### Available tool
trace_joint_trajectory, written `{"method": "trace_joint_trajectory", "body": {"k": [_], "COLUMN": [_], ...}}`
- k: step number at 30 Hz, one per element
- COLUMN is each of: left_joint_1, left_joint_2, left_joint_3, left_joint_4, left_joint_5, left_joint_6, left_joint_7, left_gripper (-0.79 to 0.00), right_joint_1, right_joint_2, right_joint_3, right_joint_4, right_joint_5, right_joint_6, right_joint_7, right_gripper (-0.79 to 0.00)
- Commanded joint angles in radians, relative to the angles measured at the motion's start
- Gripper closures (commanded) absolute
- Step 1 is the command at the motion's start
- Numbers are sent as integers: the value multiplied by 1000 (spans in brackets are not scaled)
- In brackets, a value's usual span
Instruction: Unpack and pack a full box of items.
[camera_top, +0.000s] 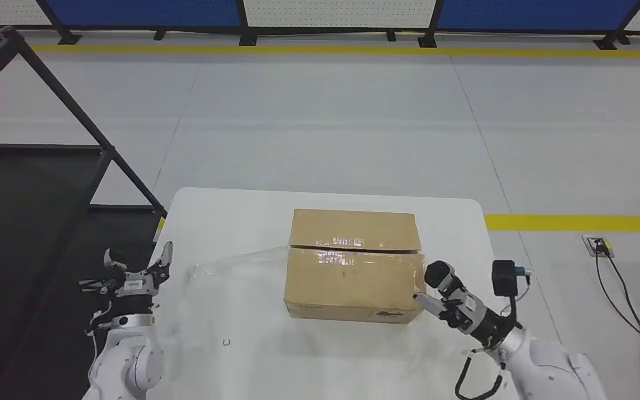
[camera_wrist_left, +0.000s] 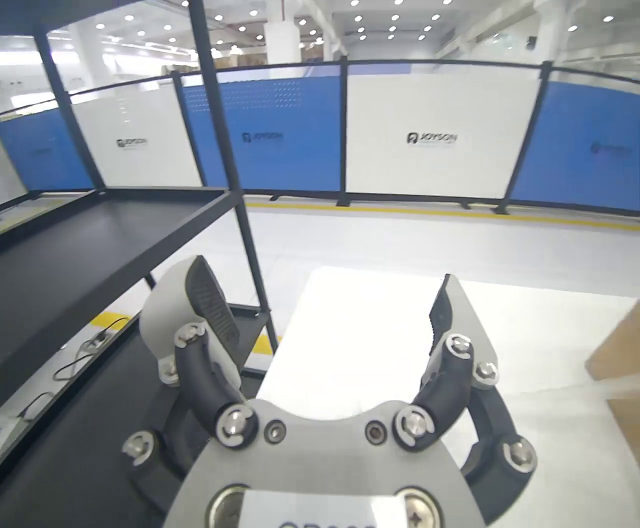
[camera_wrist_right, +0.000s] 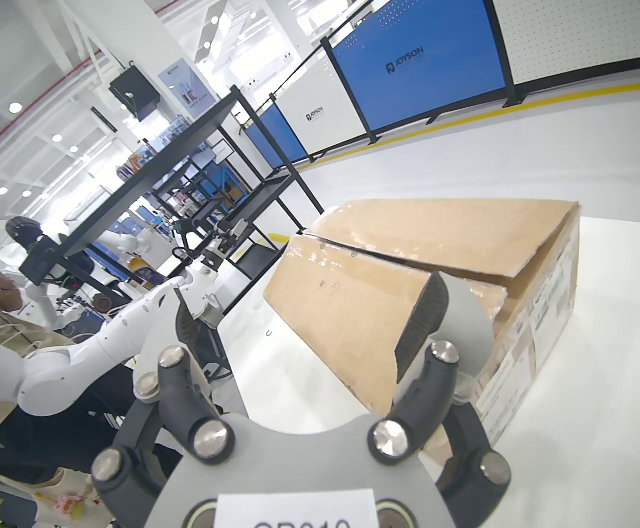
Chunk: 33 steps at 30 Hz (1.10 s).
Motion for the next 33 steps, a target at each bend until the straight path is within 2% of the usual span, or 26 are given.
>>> {"method": "trace_joint_trajectory", "body": {"k": [1,3,6,13,23,27,33], "left_joint_1": [35,65,65,72,84,93,97], "left_joint_2": [5,14,14,15,25,26,30], "left_joint_3": [-8,-20,-20,-15,-12,0,15], "left_joint_4": [-54,-96,-96,-105,-110,-127,-168], "left_joint_5": [-10,14,14,22,9,20,43], "left_joint_6": [-79,-176,-176,-176,-311,-329,-357], "left_joint_7": [-29,-79,-79,-94,-123,-111,-101], "left_gripper": [-785,-785,-785,-785,-785,-785,-785], "right_joint_1": [24,52,111,253,390,398,341], "right_joint_2": [8,14,19,17,12,16,53], "right_joint_3": [21,24,14,-58,-149,-162,-186], "right_joint_4": [28,60,144,364,550,568,435], "right_joint_5": [68,122,173,248,426,575,697], "right_joint_6": [-3,9,42,52,-23,-113,-103], "right_joint_7": [66,130,192,254,402,515,550], "right_gripper": [-785,-785,-785,-785,-785,-785,-785]}}
